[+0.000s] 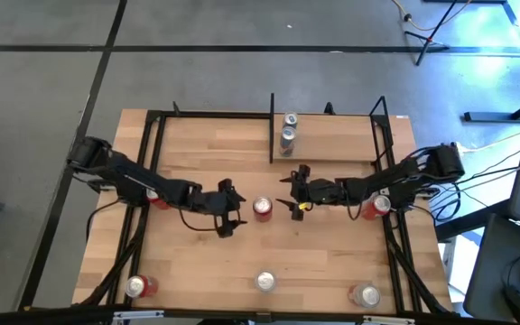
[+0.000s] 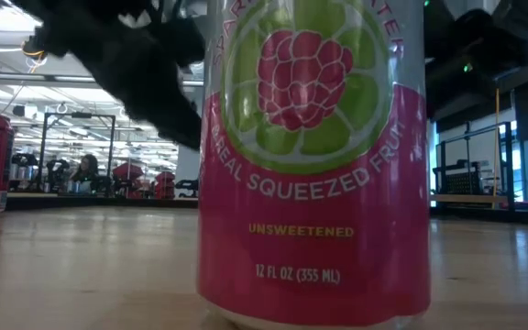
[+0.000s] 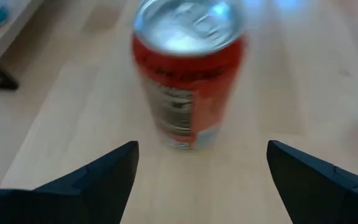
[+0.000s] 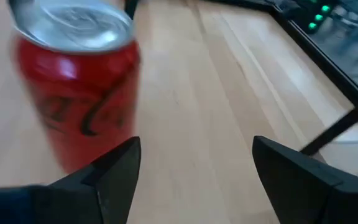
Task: Place canned beverage on shelf
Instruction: Put the red black soda can on the shelf
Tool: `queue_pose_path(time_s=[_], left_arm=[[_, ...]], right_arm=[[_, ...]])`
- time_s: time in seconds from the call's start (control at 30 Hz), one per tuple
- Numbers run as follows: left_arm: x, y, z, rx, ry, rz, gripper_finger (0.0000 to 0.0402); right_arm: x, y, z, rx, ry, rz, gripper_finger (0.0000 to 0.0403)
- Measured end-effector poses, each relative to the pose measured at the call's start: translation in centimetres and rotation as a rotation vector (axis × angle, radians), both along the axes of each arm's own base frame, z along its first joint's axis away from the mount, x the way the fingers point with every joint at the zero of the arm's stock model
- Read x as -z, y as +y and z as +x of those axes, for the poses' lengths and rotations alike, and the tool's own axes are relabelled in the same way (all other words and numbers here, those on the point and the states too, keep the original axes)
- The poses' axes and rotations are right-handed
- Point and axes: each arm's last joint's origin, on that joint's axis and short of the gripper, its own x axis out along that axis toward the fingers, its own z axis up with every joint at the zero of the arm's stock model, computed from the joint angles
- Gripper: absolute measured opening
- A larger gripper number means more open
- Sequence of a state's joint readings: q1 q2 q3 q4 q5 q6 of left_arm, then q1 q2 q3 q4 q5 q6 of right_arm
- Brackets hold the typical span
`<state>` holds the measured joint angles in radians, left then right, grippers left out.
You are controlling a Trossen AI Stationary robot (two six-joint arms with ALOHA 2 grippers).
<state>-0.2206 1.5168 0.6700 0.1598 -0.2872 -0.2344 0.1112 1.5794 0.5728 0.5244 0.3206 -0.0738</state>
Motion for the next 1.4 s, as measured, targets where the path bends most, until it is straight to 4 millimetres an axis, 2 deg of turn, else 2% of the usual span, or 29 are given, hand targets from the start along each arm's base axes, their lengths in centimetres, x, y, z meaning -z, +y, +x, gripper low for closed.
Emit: queue_pose_path(time_s=[0.1, 0.3, 0.83, 1.4], left_arm=[[1.7, 0.1, 0.2, -0.061, -0.008, 0.01, 0.0334], [2.7, 0.8, 1.5, -0.131, -0.089, -0.003, 0.0334], [2.9, 1.5, 1.2, -0.226, -0.063, 0.042, 0.0334], [2.9, 1.8, 1.2, -0.286, -0.069, 0.094, 0.0334]], right_arm=[[0.5, 0.1, 0.8, 0.006, -0.033, -0.01, 0.0296], [0.9, 0.2, 2.2, -0.014, -0.022, -0.029, 0.0296], [1.4, 0.3, 2.0, -0.053, 0.056, -0.015, 0.0296], [0.5, 0.9, 1.7, -0.191, 0.046, 0.101, 0.0296]])
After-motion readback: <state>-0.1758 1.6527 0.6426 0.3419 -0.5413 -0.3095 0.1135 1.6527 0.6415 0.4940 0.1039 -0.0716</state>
